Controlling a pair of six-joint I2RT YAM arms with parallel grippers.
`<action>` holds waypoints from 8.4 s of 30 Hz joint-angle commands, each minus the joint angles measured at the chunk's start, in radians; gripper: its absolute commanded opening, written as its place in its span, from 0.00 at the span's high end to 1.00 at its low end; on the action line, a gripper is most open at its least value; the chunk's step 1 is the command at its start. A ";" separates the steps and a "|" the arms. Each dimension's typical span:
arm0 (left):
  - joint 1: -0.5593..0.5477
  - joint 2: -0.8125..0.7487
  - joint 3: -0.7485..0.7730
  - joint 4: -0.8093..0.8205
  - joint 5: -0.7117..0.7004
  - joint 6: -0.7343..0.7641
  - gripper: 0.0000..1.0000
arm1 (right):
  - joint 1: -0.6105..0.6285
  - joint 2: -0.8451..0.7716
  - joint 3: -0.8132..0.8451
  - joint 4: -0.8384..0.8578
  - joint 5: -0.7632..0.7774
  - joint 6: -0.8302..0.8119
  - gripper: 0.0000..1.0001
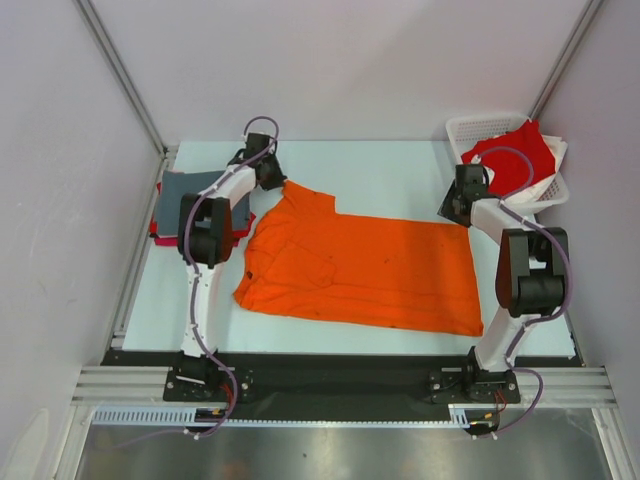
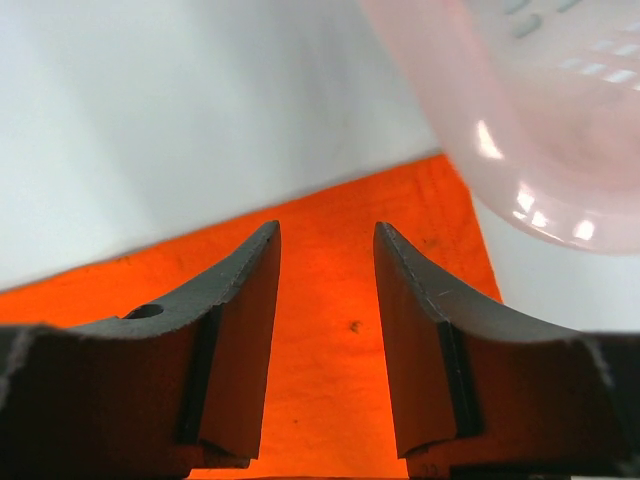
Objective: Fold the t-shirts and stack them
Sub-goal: Fold the tshirt
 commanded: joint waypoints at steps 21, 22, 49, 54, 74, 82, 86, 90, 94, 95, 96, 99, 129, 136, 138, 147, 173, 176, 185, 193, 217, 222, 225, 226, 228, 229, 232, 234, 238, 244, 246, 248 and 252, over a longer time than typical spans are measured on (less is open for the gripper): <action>0.065 -0.049 0.054 0.049 0.045 0.009 1.00 | 0.005 0.241 0.292 -0.101 0.139 -0.062 0.50; 0.062 -0.049 0.054 0.052 0.042 0.009 1.00 | 0.007 0.232 0.283 -0.101 0.149 -0.062 0.50; 0.036 -0.083 0.003 0.075 0.040 0.015 1.00 | 0.033 0.323 0.289 -0.177 0.221 -0.080 0.67; 0.036 -0.124 -0.027 0.083 0.038 0.023 1.00 | 0.045 0.295 0.290 -0.176 0.223 -0.077 1.00; 0.028 -0.362 -0.270 0.172 0.031 0.046 1.00 | 0.097 0.105 0.218 -0.174 0.166 -0.068 1.00; 0.028 -0.340 -0.267 0.169 0.037 0.047 1.00 | 0.096 0.128 0.230 -0.184 0.241 -0.086 0.56; 0.050 -0.324 -0.256 0.159 0.015 0.029 1.00 | 0.097 0.175 0.246 -0.182 0.244 -0.088 0.53; 0.087 -0.308 -0.233 0.149 0.014 0.018 1.00 | 0.099 0.178 0.243 -0.155 0.225 -0.082 0.49; 0.114 -0.284 -0.173 0.129 0.017 0.026 1.00 | 0.097 0.186 0.267 -0.148 0.208 -0.082 0.48; 0.117 -0.270 -0.161 0.116 0.017 0.026 1.00 | 0.099 0.191 0.276 -0.148 0.200 -0.083 0.48; 0.119 -0.262 -0.152 0.112 0.017 0.030 1.00 | 0.099 0.203 0.284 -0.151 0.198 -0.085 0.47; 0.123 -0.241 -0.124 0.093 0.009 0.041 1.00 | 0.097 0.220 0.313 -0.156 0.194 -0.085 0.47; 0.047 -0.195 -0.182 0.029 0.029 0.079 0.19 | 0.073 0.361 0.353 -0.170 0.197 -0.105 0.55; 0.047 -0.179 -0.182 0.007 0.051 0.079 0.20 | 0.071 0.367 0.361 -0.176 0.185 -0.111 1.00; 0.047 -0.173 -0.179 0.004 0.057 0.079 0.21 | 0.071 0.362 0.356 -0.174 0.183 -0.111 1.00; 0.044 -0.124 -0.130 -0.019 0.068 0.078 0.27 | 0.076 0.309 0.330 -0.161 0.205 -0.115 1.00; -0.025 -0.288 -0.184 0.113 0.068 0.141 1.00 | 0.065 0.172 0.342 -0.231 0.178 -0.096 1.00; -0.031 -0.328 -0.242 0.151 0.062 0.141 1.00 | 0.064 0.143 0.312 -0.234 0.175 -0.094 1.00; -0.058 -0.524 -0.490 0.251 0.037 0.165 1.00 | 0.062 0.020 0.218 -0.234 0.148 -0.076 1.00; -0.087 -0.713 -0.713 0.356 0.039 0.193 1.00 | 0.062 -0.095 0.079 -0.219 0.120 -0.053 1.00; -0.165 -1.251 -1.215 0.393 -0.115 0.207 1.00 | 0.047 -0.446 -0.253 -0.199 0.093 0.012 1.00; -0.180 -1.370 -1.285 0.377 -0.139 0.204 1.00 | 0.036 -0.506 -0.306 -0.202 0.088 0.021 1.00; -0.182 -1.435 -1.331 0.376 -0.164 0.191 1.00 | 0.030 -0.532 -0.337 -0.200 0.076 0.024 1.00; -0.183 -1.452 -1.344 0.376 -0.162 0.187 1.00 | 0.031 -0.535 -0.345 -0.200 0.071 0.027 1.00; -0.185 -1.471 -1.371 0.376 -0.150 0.179 1.00 | 0.031 -0.544 -0.365 -0.199 0.060 0.036 1.00; -0.185 -1.472 -1.379 0.371 -0.147 0.178 1.00 | 0.031 -0.550 -0.371 -0.199 0.060 0.039 1.00; -0.185 -1.469 -1.400 0.337 -0.130 0.159 1.00 | 0.031 -0.576 -0.409 -0.181 0.054 0.053 1.00; -0.188 -1.472 -1.426 0.337 -0.113 0.147 1.00 | 0.031 -0.587 -0.429 -0.177 0.059 0.059 1.00; -0.196 -1.494 -1.472 0.337 -0.116 0.116 1.00 | 0.031 -0.618 -0.466 -0.168 0.070 0.084 1.00; -0.206 -1.532 -1.560 0.339 -0.075 0.069 1.00 | 0.030 -0.658 -0.515 -0.156 0.099 0.121 0.76; -0.208 -1.546 -1.597 0.337 -0.069 0.052 1.00 | 0.030 -0.702 -0.543 -0.153 0.115 0.144 0.56; -0.209 -1.569 -1.642 0.339 -0.042 0.026 0.98 | 0.034 -0.745 -0.566 -0.147 0.129 0.158 0.47; -0.211 -1.655 -1.713 0.340 -0.034 -0.005 0.84 | 0.039 -0.826 -0.578 -0.130 0.105 0.159 0.43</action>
